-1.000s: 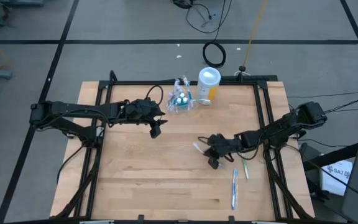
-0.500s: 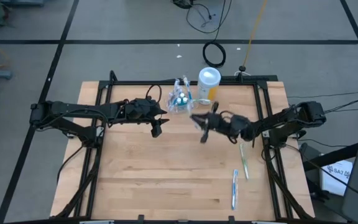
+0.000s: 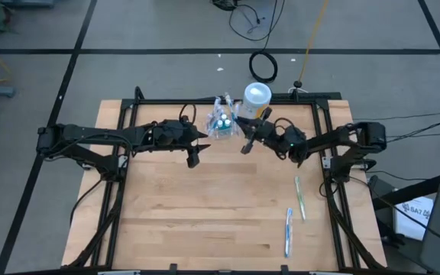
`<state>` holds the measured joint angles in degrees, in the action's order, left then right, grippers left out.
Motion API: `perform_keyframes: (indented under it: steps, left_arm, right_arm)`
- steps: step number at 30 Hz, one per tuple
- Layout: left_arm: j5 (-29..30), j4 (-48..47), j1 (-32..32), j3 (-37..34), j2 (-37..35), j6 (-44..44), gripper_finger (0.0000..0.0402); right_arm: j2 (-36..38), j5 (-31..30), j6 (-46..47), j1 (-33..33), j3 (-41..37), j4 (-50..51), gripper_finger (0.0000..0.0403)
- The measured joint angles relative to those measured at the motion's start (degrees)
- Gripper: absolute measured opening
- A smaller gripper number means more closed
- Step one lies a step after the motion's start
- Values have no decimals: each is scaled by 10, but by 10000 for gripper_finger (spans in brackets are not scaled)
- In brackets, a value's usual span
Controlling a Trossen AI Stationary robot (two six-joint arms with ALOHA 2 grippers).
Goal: Pick & Place toothbrushing station
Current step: Put the blue toothbrush into the transparent organizer
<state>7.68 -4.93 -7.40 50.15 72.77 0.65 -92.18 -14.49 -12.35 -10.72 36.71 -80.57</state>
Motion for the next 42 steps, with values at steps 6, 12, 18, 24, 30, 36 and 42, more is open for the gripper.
perform_keyframes:
  steps: [6,12,18,24,30,36,42]
  left_arm:
    - [81,40,0,0,-5,-2,179]
    - [118,33,-1,1,-5,-20,179]
    - [119,1,-1,1,-5,-21,179]
    - [119,-26,-1,1,-5,-11,179]
    - [119,-33,0,1,-6,18,179]
    - [119,-33,0,1,-6,24,179]
    - [118,-30,0,0,-6,16,179]
  right_arm:
    - [-102,-117,-52,-1,64,-16,15]
    - [-183,-233,-49,-1,130,-28,14]
    - [-222,-247,-84,-1,154,-26,14]
    - [-221,-295,-106,8,154,-30,14]
    - [-221,-287,-109,-11,154,-32,13]
    - [-221,-290,-114,-28,154,-13,13]
    - [-221,-290,-119,-39,154,17,13]
